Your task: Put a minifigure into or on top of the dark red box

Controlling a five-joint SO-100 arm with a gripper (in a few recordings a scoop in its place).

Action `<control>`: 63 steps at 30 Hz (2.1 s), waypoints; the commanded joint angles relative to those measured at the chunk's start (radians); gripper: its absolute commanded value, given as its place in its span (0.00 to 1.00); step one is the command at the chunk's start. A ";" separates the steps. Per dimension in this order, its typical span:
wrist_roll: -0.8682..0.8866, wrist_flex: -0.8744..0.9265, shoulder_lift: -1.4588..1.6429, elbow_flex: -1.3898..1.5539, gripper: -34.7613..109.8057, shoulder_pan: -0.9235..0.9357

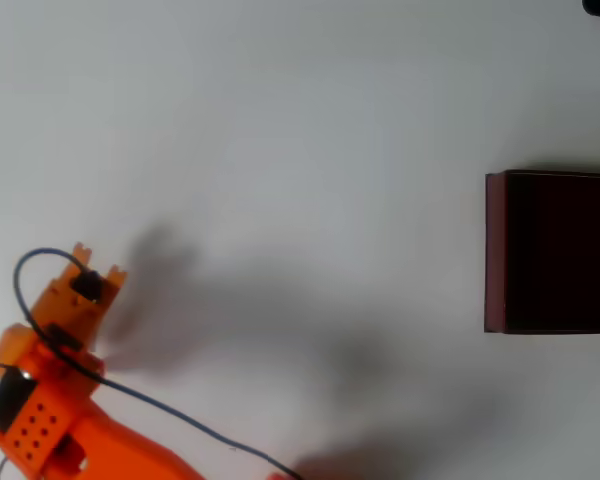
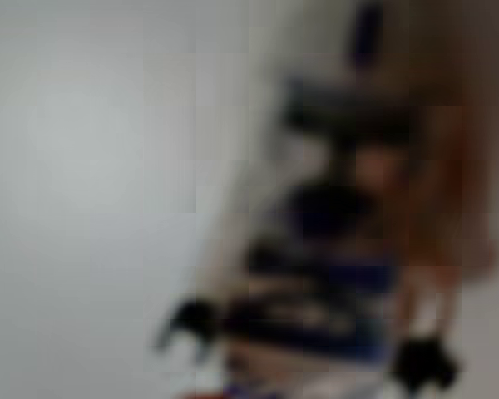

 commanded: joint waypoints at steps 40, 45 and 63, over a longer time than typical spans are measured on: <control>0.054 0.012 -0.080 -0.166 0.38 -0.048; 0.037 -0.044 -0.087 -0.133 0.38 -0.034; -0.023 -0.279 -0.083 -0.017 0.37 0.044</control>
